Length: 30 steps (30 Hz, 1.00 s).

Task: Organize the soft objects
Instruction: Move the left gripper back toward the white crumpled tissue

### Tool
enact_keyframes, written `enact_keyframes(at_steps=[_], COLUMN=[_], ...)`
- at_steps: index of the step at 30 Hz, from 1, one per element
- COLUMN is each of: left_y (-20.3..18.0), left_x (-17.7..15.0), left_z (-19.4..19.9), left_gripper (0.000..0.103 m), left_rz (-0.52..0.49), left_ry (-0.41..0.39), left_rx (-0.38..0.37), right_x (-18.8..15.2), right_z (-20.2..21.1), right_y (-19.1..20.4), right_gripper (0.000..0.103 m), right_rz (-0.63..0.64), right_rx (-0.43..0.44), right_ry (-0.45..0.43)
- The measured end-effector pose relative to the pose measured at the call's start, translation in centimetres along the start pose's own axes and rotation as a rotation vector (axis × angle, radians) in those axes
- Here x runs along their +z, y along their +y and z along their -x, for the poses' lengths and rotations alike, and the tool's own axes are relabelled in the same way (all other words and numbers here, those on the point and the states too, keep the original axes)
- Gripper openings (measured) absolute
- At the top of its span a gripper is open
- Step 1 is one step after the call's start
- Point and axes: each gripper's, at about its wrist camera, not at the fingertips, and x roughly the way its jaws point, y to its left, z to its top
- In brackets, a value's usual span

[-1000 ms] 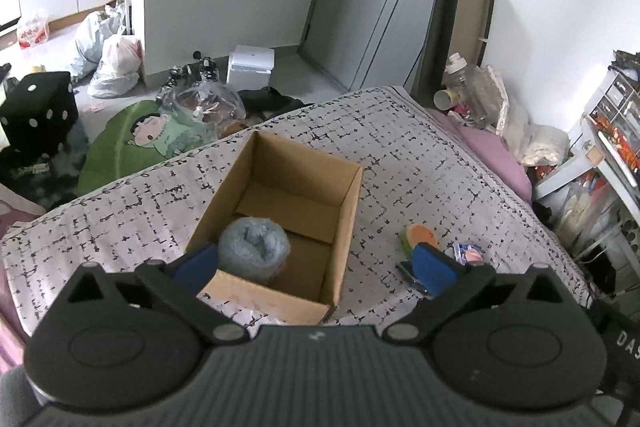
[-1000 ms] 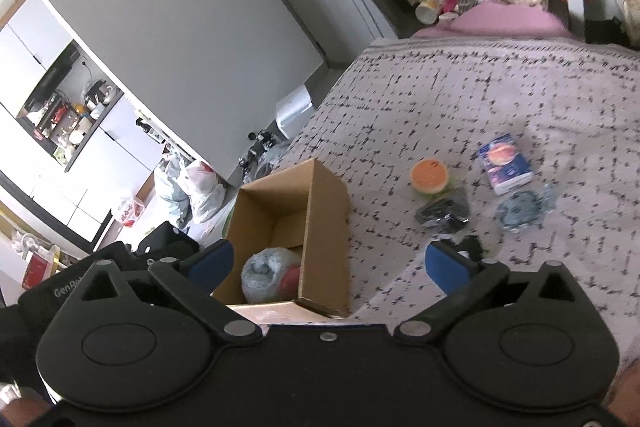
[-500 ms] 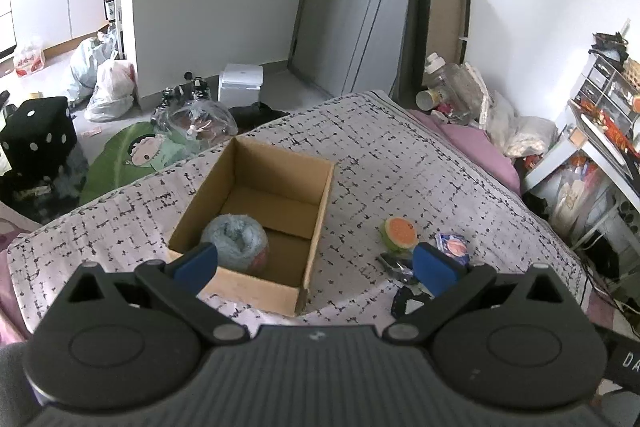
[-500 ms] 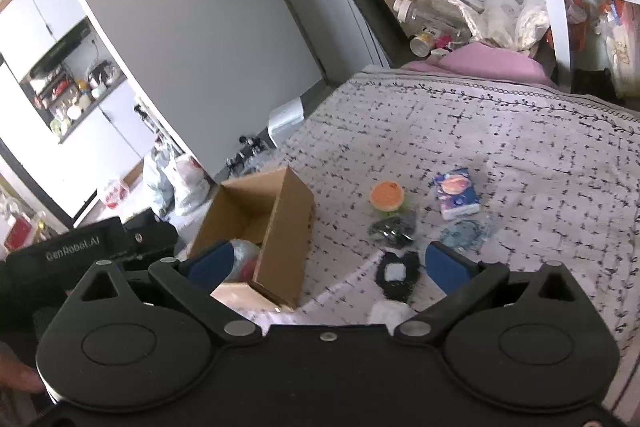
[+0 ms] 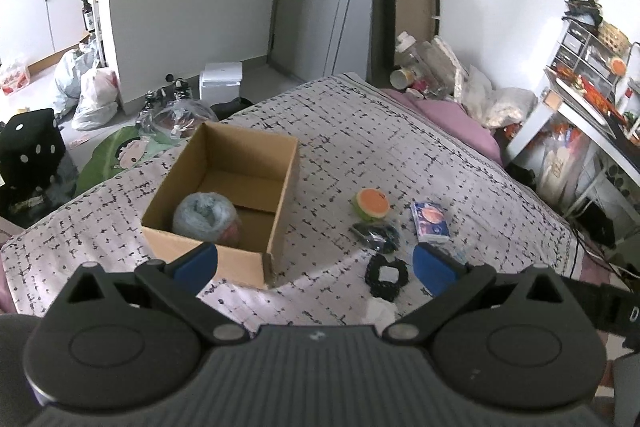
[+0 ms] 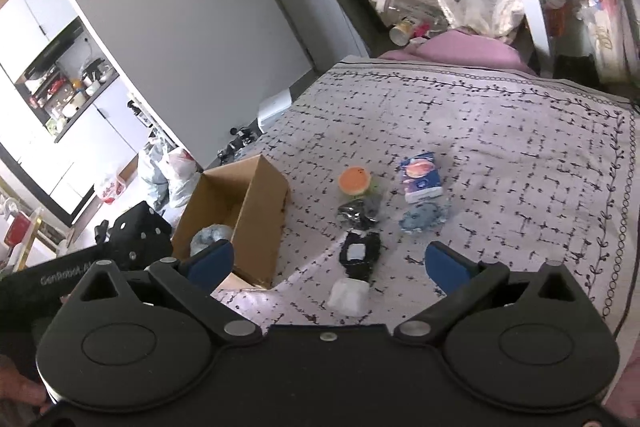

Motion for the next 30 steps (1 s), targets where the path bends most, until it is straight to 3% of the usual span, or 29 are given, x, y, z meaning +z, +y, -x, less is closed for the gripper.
enact_keyframes(at_steps=[17, 30], left_y=[-4.4, -5.6], left_x=[-2.1, -4.0], left_z=[-1.4, -5.8], left_gripper=[0.103, 0.1], left_rz=[-0.055, -0.058], left_ry=[0.069, 0.139], left_rx=[-0.001, -0.04], right_x=[-0.6, -0.7], right_z=[0.4, -2.8], right_y=[-4.4, -5.8], right_gripper=[0.103, 0.103], right_rz=[-0.08, -0.144], right_rx=[-0.001, 0.027], right_ry=[0.035, 0.094])
